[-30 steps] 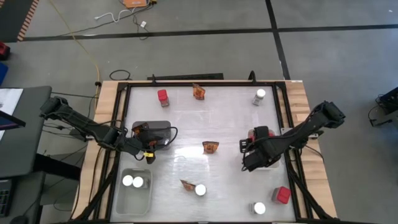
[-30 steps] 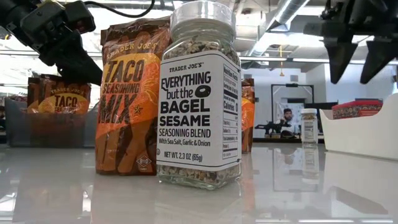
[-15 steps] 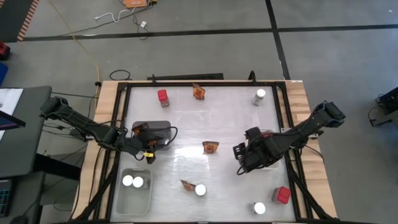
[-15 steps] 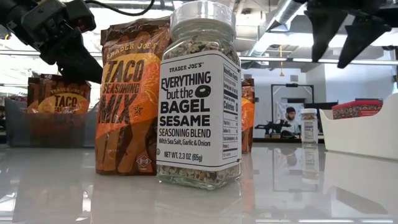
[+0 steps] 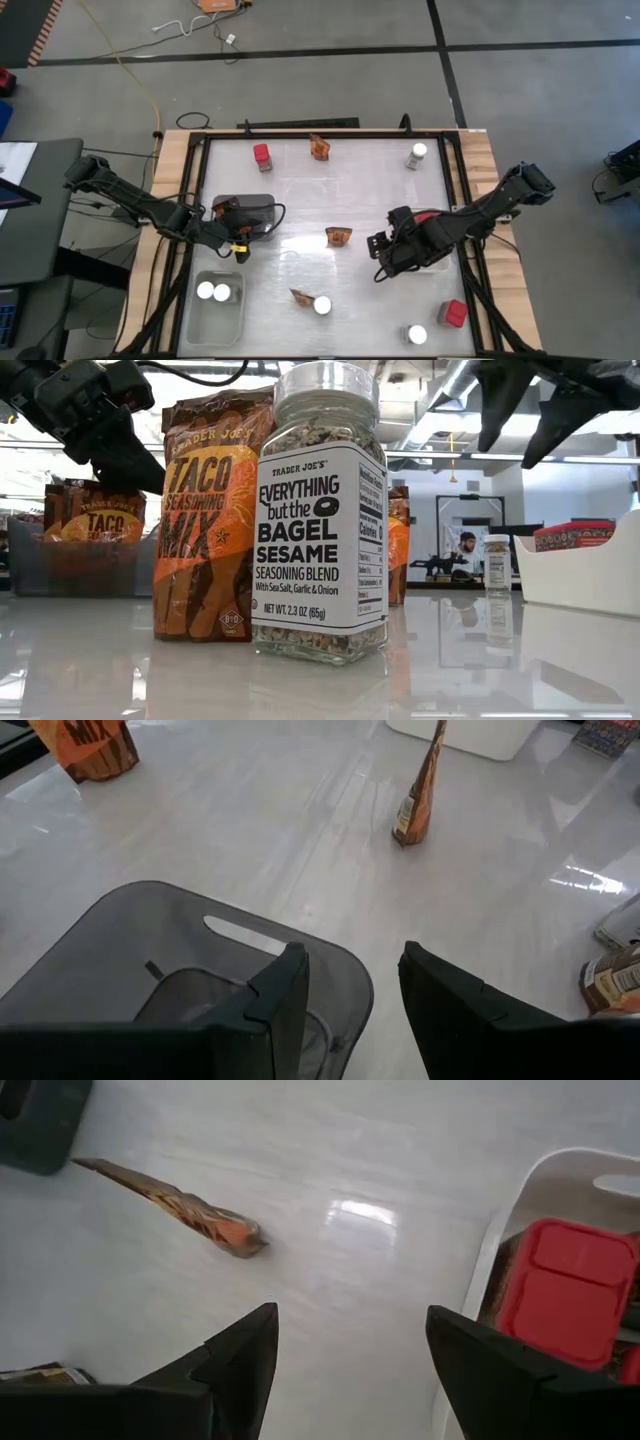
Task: Sort spices by type
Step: Put the white spice bottle into the gray bin
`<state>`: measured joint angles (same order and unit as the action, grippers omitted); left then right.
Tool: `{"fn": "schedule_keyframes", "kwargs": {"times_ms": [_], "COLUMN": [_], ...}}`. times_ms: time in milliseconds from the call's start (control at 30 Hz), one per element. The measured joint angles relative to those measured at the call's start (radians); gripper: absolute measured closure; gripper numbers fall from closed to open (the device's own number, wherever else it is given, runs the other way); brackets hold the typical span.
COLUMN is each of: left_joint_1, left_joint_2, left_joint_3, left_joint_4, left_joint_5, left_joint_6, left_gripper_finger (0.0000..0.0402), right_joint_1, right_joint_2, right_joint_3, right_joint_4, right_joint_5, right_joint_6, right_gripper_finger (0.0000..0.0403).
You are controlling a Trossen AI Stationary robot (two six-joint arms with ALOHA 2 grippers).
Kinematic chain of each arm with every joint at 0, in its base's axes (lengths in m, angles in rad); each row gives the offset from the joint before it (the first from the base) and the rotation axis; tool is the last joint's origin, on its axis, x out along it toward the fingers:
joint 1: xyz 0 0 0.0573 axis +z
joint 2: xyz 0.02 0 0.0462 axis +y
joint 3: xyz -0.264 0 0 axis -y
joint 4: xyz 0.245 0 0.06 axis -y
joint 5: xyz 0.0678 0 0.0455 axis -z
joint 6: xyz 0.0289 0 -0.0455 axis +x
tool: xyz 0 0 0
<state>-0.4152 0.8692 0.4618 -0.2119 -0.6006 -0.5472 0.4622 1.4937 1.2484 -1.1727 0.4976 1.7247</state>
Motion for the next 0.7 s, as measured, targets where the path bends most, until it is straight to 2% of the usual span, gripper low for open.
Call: {"fn": "schedule_keyframes", "kwargs": {"times_ms": [533,700], "left_joint_1": [0.001,0.001], "left_joint_2": [0.000,0.000], "left_joint_3": [0.000,0.000], "left_joint_4": [-0.052,-0.052], "left_joint_5": [-0.006,0.017], "left_joint_6": [-0.048,-0.036], "left_gripper_finger": [0.0252,0.0233], "right_joint_1": [0.000,0.000], "right_joint_2": [0.000,0.000], "right_joint_3": [0.000,0.000], "right_joint_4": [0.001,0.003], "right_joint_5": [-0.003,-0.003], "right_joint_6": [-0.077,-0.082], "right_gripper_finger": [0.0122,0.0122]}}
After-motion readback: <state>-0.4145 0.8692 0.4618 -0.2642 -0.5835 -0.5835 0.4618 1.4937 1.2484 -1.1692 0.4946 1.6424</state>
